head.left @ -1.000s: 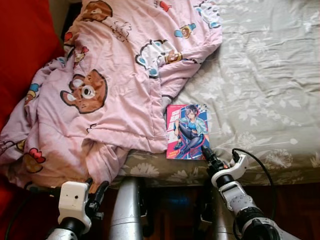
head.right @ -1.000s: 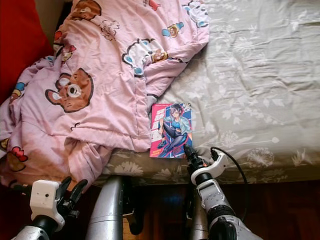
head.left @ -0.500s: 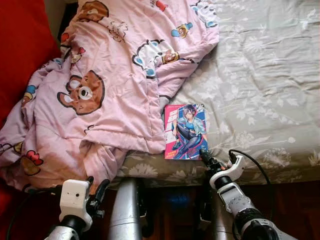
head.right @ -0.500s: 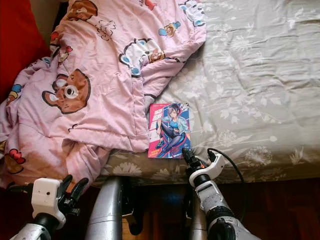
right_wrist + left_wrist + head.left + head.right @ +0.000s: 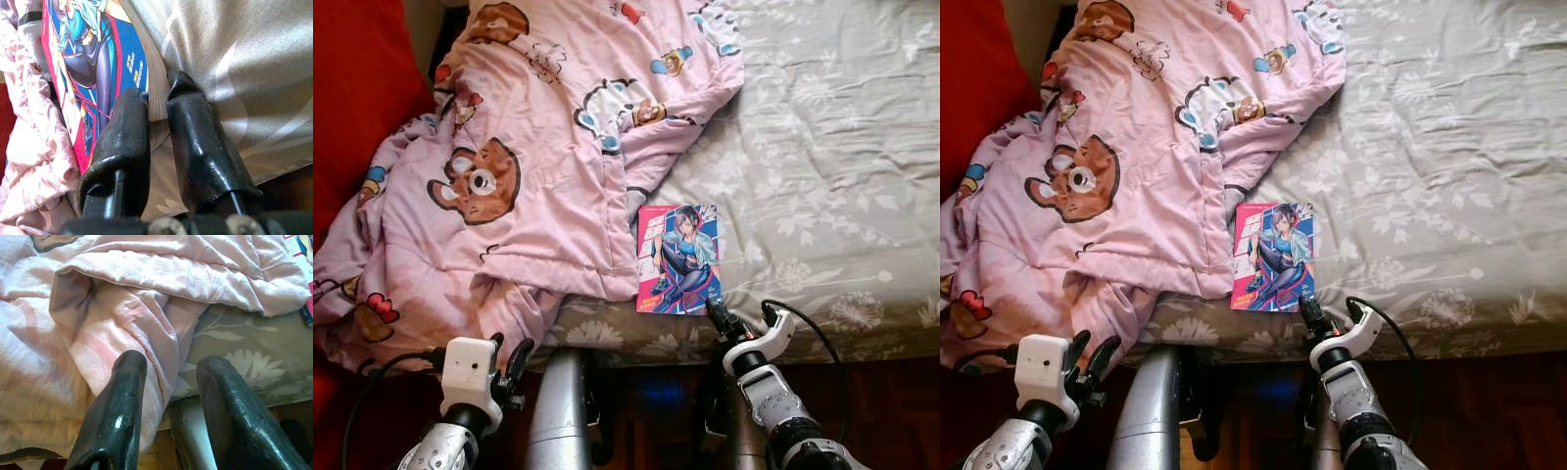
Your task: Clean up the room
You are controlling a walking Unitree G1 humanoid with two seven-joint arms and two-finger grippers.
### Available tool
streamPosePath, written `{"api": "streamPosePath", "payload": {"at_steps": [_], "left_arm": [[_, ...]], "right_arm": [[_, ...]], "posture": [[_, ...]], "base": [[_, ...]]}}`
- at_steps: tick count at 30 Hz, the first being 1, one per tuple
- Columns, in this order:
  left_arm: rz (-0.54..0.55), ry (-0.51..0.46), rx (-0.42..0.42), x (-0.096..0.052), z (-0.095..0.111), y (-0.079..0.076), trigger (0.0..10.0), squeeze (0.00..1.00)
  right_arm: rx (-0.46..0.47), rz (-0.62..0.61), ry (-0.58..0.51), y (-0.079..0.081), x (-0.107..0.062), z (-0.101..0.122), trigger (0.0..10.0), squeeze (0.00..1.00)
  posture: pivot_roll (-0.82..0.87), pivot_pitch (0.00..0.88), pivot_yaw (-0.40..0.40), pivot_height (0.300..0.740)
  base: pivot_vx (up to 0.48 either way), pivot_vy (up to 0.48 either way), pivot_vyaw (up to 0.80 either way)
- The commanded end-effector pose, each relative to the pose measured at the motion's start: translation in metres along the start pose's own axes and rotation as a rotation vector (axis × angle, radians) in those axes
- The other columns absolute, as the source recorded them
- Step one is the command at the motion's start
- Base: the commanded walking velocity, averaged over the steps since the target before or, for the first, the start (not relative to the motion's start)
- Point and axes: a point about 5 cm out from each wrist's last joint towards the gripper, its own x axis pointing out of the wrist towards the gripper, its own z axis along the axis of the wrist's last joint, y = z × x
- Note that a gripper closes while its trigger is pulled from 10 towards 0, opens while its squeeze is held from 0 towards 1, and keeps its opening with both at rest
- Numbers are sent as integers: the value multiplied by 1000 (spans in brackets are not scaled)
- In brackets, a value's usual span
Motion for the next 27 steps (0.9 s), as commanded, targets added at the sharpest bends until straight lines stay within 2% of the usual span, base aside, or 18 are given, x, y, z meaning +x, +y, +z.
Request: {"api": "streamPosePath", "payload": {"at_steps": [1, 5, 8, 15, 18, 23, 24, 25, 27], "left_arm": [[13, 32, -2, 4, -11, 3, 10000, 0], [12, 24, -2, 10, -11, 3, 10000, 0], [13, 13, -5, 21, -11, 2, 10000, 0], [16, -6, -18, 36, -11, 2, 10000, 0], [24, -17, -29, 42, -11, 3, 10000, 0], [40, -40, -70, 54, -12, 0, 10000, 0], [41, -41, -74, 55, -12, 0, 10000, 0], [45, -40, -86, 57, -13, 0, 10000, 0], [52, -37, -109, 61, -16, -2, 10000, 0]], "right_arm": [[53, -74, -34, -21, -20, -9, 0, 0], [51, -77, -69, -26, -25, -7, 0, 0], [22, -100, -135, -31, -36, -4, 0, 0], [-27, -109, -210, -28, -45, 2, 0, 0], [-126, -129, -239, -24, -49, 6, 0, 0], [-354, -144, -308, -2, -44, 27, 0, 0], [-376, -144, -309, 0, -43, 28, 0, 0], [-444, -133, -306, 7, -40, 32, 10000, 0], [-593, -129, -309, 19, -32, 40, 10000, 0]], "posture": [[181, 287, 84, 596], [170, 270, 81, 596], [147, 236, 76, 596], [116, 184, 66, 596], [107, 161, 61, 596], [84, 118, 44, 596], [84, 118, 44, 596], [70, 104, 40, 596], [53, 77, 31, 596]], "base": [[0, 0, 0], [0, 0, 0], [0, 0, 0], [0, 0, 0], [0, 0, 0], [0, 0, 0], [0, 0, 0], [0, 0, 0], [0, 0, 0]]}}
